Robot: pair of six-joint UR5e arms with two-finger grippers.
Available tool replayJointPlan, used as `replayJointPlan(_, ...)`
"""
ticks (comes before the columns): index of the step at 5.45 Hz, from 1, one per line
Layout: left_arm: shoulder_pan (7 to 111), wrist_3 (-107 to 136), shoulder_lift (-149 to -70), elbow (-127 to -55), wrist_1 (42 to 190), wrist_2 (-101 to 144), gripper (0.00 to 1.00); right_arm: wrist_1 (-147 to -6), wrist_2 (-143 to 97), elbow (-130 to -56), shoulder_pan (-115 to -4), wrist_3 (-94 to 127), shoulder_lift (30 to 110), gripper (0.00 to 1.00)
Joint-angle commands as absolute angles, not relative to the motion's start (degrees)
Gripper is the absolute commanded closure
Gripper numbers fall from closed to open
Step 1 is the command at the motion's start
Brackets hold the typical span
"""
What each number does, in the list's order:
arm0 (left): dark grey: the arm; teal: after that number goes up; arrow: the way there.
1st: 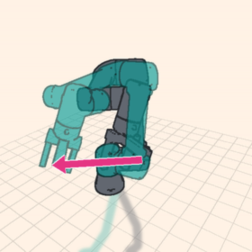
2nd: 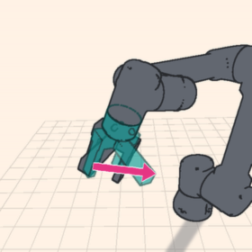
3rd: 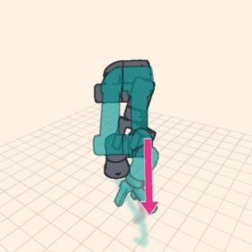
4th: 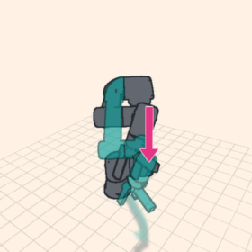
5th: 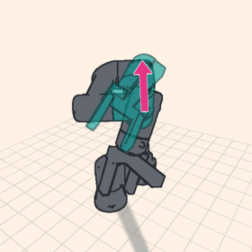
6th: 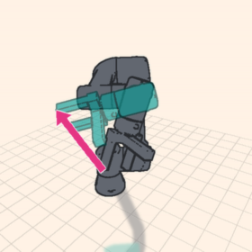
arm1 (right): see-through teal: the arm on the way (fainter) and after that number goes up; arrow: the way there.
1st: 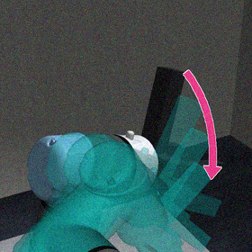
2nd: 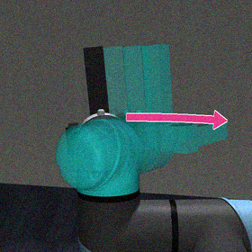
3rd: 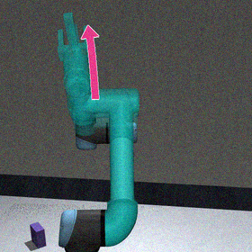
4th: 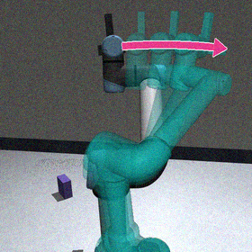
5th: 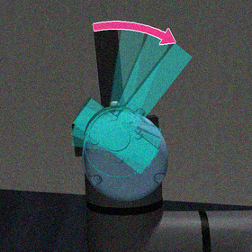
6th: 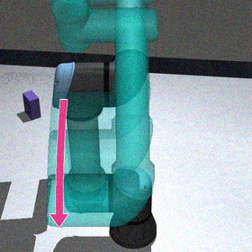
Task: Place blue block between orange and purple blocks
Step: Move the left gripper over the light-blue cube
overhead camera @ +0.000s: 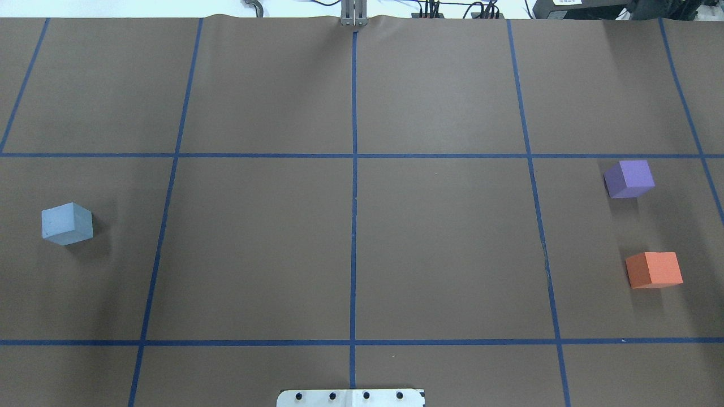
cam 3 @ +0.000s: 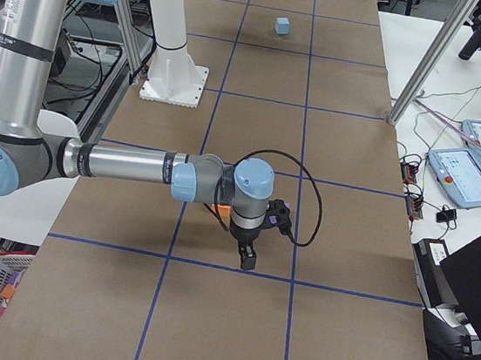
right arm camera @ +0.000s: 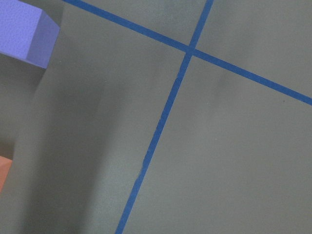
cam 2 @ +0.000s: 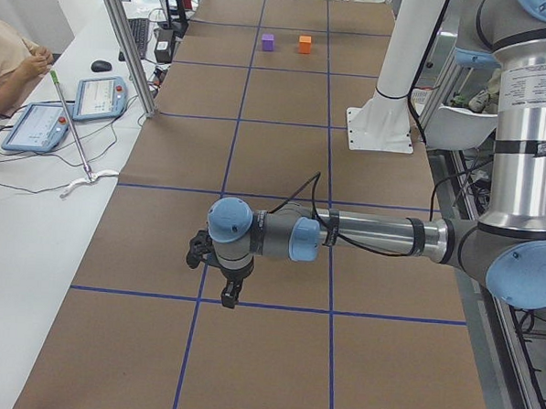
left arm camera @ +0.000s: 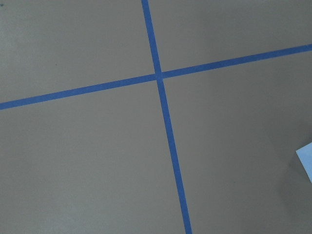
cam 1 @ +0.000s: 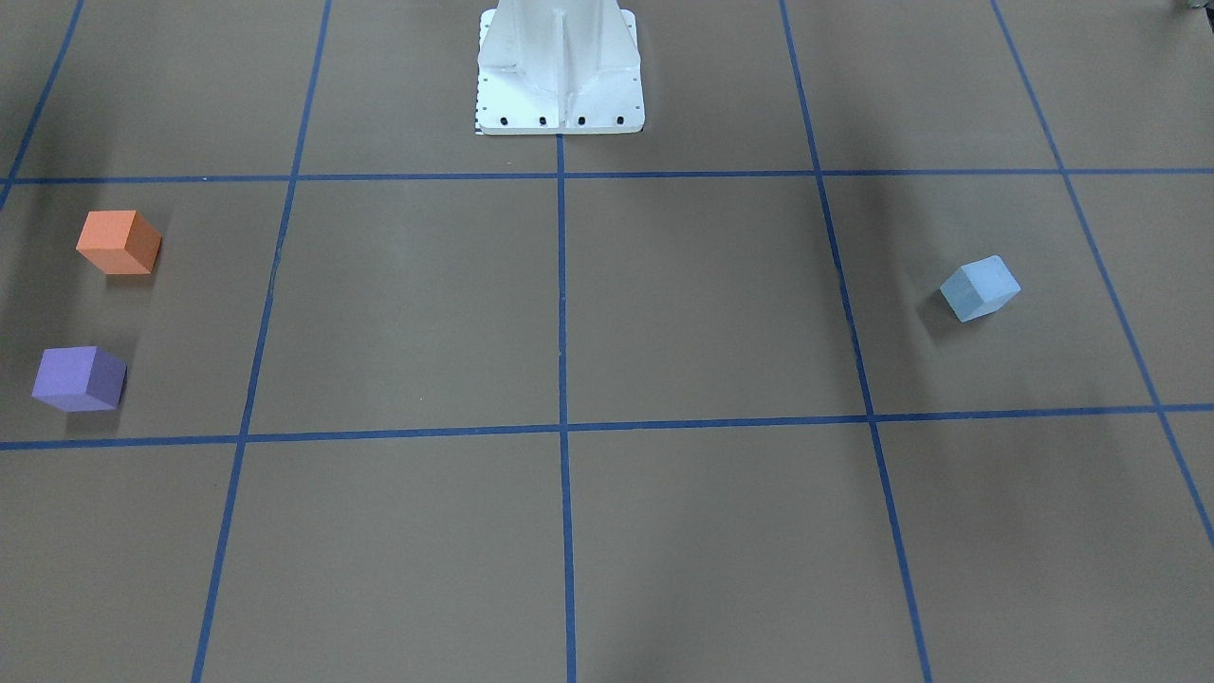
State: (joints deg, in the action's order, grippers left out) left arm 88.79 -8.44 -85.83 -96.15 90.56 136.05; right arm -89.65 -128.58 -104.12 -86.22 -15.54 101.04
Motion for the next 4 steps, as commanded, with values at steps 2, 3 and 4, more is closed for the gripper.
replayJointPlan(2, 88.7, -8.3, -85.7, -96.6, 90.4, 135.7, 0.0, -89.6, -128.8, -104.7, -86.3, -16.3, 101.1, 0.0)
replayJointPlan(3, 88.7, -8.1, -85.9, -96.6, 90.5, 135.7, 0.0, -89.6, -128.8, -105.5, -86.2, -16.2, 100.9, 0.0)
replayJointPlan(4, 88.7, -7.8, -86.6, -98.1, 91.0, 136.6, 0.0, -89.6, -128.8, -105.7, -86.2, -15.5, 97.5, 0.0)
